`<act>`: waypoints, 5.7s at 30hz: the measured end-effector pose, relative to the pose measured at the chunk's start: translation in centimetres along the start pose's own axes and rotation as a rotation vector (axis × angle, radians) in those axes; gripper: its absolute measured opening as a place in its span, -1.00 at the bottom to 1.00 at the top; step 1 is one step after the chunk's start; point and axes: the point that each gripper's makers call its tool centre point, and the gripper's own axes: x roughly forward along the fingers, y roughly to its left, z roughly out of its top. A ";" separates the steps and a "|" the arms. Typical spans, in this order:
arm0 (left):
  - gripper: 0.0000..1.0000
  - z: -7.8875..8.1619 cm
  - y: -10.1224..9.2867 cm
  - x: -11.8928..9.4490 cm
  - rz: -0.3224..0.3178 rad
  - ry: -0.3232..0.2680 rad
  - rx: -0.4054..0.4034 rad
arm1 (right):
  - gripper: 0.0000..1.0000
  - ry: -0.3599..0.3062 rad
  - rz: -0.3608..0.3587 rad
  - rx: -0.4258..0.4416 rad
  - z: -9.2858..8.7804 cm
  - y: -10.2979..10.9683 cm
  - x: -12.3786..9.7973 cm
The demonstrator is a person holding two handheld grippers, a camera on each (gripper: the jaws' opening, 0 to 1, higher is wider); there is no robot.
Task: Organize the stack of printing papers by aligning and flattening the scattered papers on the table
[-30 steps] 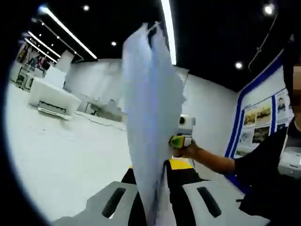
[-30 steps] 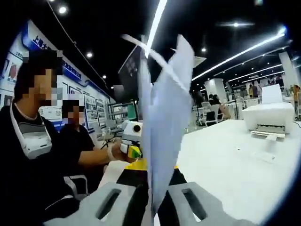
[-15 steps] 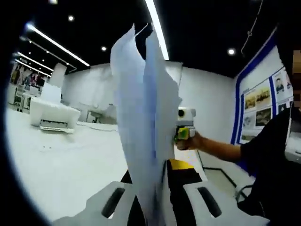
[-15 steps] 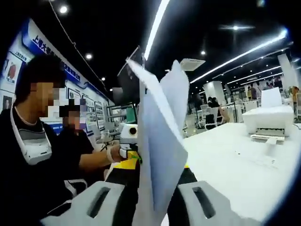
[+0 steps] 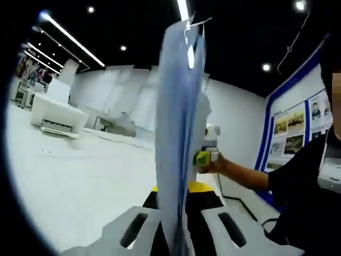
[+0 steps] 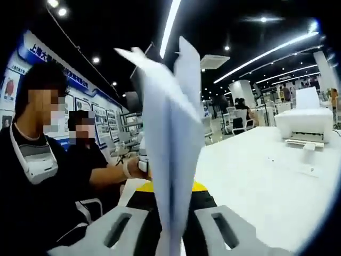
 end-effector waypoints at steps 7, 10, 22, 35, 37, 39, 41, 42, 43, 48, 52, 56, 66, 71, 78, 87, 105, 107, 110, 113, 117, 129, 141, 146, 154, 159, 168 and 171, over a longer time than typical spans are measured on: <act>-0.76 2.2 -1.2 0.0 0.006 0.002 0.101 | -0.97 -0.022 0.010 -0.043 2.7 1.0 -0.1; -0.75 -0.7 0.2 -0.5 0.038 0.098 0.111 | -0.78 -0.007 -0.010 0.033 0.9 -0.1 -0.1; -0.76 0.7 0.1 -0.3 0.018 0.018 0.093 | -0.79 -0.009 -0.001 -0.002 1.0 0.3 0.2; -0.88 -0.6 -0.5 0.2 0.021 -0.020 0.081 | -0.88 0.020 0.002 0.028 -1.1 0.8 0.2; -0.88 -0.5 -0.5 0.3 0.016 -0.024 0.084 | -1.00 0.001 0.002 0.036 -0.9 0.7 0.1; -0.88 -0.1 -0.4 0.4 0.001 -0.042 0.045 | -1.00 -0.006 -0.007 0.041 -0.4 0.5 -0.1; -0.88 0.2 -0.4 0.4 -0.001 -0.053 0.046 | -1.00 0.005 -0.011 0.020 0.2 0.6 -0.2; -0.87 0.4 -0.6 0.4 -0.009 -0.058 0.054 | -1.00 0.021 -0.020 -0.001 0.4 0.6 -0.3; -0.84 0.7 -1.0 0.5 -0.023 -0.058 0.059 | -1.00 0.062 -0.017 -0.024 1.1 1.1 -0.4; -0.28 2.1 -0.7 -0.3 -0.005 -0.034 0.099 | -1.00 0.336 -0.056 -0.144 4.8 1.9 -2.0; -0.36 3.7 -1.7 -1.0 -0.043 -0.048 0.194 | -1.00 0.618 -0.066 -0.156 5.6 2.7 -2.9; -0.45 3.1 -2.8 -1.3 -0.081 0.005 0.200 | -1.00 0.875 -0.070 -0.251 5.2 3.0 -2.9; -0.33 0.5 -2.0 -4.0 -0.059 0.012 0.178 | -1.00 1.002 -0.049 -0.290 5.5 4.6 -2.1; 0.03 2.2 -1.0 -4.8 -0.012 -0.043 0.180 | -1.00 1.117 -0.054 -0.314 3.9 4.6 -3.9; -0.01 1.0 -2.2 -1.7 -0.031 0.100 0.289 | -1.00 1.317 -0.083 -0.370 1.9 3.2 -2.7; -0.88 -1.0 -3.7 0.8 -0.120 0.120 0.335 | -1.00 1.446 -0.069 -0.462 -0.2 1.8 -1.6; -0.89 -0.9 -2.0 -3.0 -0.116 -0.014 0.272 | 0.28 0.469 -0.231 -0.191 -1.7 -1.5 -9.4; -0.90 -1.1 -1.7 -3.3 -0.117 -0.016 0.266 | 0.26 0.310 -0.267 -0.123 -2.5 -3.2 -9.8; -0.90 -1.0 -1.3 -3.5 -0.118 -0.044 0.234 | 0.37 0.133 -0.246 -0.038 -3.5 -5.0 -9.3; -0.90 -1.4 -1.0 -3.5 -0.103 -0.042 0.229 | 0.12 0.055 -0.108 0.054 -4.7 -3.4 -7.6; -0.90 -0.4 -0.5 -4.3 -0.092 -0.093 0.202 | -0.47 -0.036 -0.083 0.048 -3.9 -3.3 -7.5; -0.90 -2.0 -1.8 -4.2 -0.191 -0.091 0.182 | 0.36 -0.056 0.011 0.040 -4.1 -4.7 -5.0; -0.89 0.0 0.7 -3.0 -0.064 -0.057 0.281 | -1.00 0.005 0.057 -0.058 0.0 -1.8 -6.4; -0.66 -1.7 1.7 -2.4 -0.030 0.062 0.167 | -0.55 0.054 -0.007 0.022 -1.9 -3.0 -7.6; -0.88 -1.3 1.4 -2.1 -0.044 0.039 0.193 | -1.00 0.060 0.001 0.073 -2.9 -2.4 -7.7; -0.69 -1.4 1.2 -2.1 -0.037 0.064 0.208 | -0.78 0.030 -0.006 -0.079 -1.5 -1.5 -7.5; -0.85 -0.9 0.2 -1.7 -0.079 0.063 0.177 | -0.89 0.025 0.008 -0.032 -1.0 -0.2 -7.7; -0.70 -2.8 0.4 -1.7 -0.080 0.117 0.177 | -0.85 0.073 0.007 0.009 -3.2 -0.2 -8.0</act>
